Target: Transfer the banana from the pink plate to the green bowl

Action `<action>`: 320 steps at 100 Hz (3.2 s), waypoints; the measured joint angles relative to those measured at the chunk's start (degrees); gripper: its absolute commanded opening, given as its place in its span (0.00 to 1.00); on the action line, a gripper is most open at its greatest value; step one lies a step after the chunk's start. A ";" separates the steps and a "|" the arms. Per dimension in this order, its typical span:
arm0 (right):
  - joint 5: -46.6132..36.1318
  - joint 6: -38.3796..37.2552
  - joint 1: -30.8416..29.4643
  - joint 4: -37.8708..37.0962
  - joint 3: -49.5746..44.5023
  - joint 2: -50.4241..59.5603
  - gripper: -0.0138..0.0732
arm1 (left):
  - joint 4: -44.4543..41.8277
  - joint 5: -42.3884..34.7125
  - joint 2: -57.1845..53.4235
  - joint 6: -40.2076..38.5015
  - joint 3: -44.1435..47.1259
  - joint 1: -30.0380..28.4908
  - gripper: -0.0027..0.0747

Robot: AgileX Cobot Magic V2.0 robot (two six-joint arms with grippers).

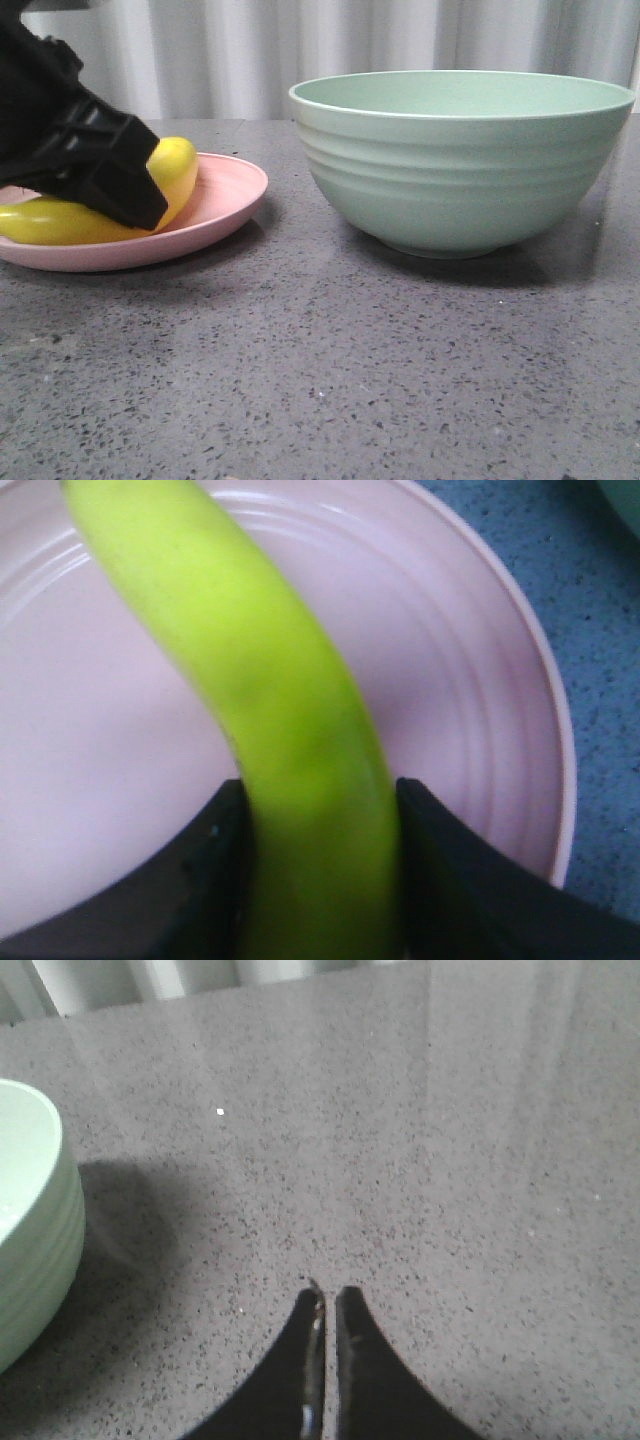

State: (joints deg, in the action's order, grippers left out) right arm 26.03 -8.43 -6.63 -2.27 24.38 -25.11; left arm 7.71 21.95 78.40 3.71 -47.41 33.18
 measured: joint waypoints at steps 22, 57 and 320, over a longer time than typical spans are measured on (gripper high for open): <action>6.28 1.03 4.18 1.85 5.79 -3.01 0.10 | 1.66 1.68 -6.25 0.00 -3.05 1.86 0.18; 9.30 1.10 19.10 12.51 14.61 -12.75 0.69 | 2.24 3.58 -10.76 0.00 -6.12 16.35 0.18; -20.95 1.28 26.70 10.92 24.07 -46.17 0.63 | 4.15 2.41 -20.09 0.00 -9.98 27.63 0.42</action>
State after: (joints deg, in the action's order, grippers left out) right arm 5.08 -7.14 20.07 8.64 48.44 -71.29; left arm 11.86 24.37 58.31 3.71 -57.39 60.80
